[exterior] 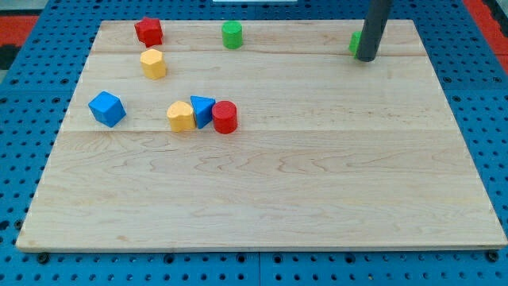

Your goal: Move yellow hexagon above to the blue cube

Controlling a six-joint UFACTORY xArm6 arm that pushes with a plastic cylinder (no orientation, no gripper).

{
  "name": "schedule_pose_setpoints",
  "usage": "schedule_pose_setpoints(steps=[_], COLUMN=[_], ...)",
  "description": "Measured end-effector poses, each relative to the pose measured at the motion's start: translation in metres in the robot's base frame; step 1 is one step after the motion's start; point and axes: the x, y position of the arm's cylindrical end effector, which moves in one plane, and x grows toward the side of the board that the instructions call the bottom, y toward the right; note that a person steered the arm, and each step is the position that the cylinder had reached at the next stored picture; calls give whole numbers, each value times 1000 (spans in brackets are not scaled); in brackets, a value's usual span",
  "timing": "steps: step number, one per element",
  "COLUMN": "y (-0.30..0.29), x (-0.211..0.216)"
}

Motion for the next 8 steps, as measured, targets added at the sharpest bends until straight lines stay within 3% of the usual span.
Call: schedule_pose_setpoints(steps=[4, 8], y=[-19, -21], x=[-21, 14])
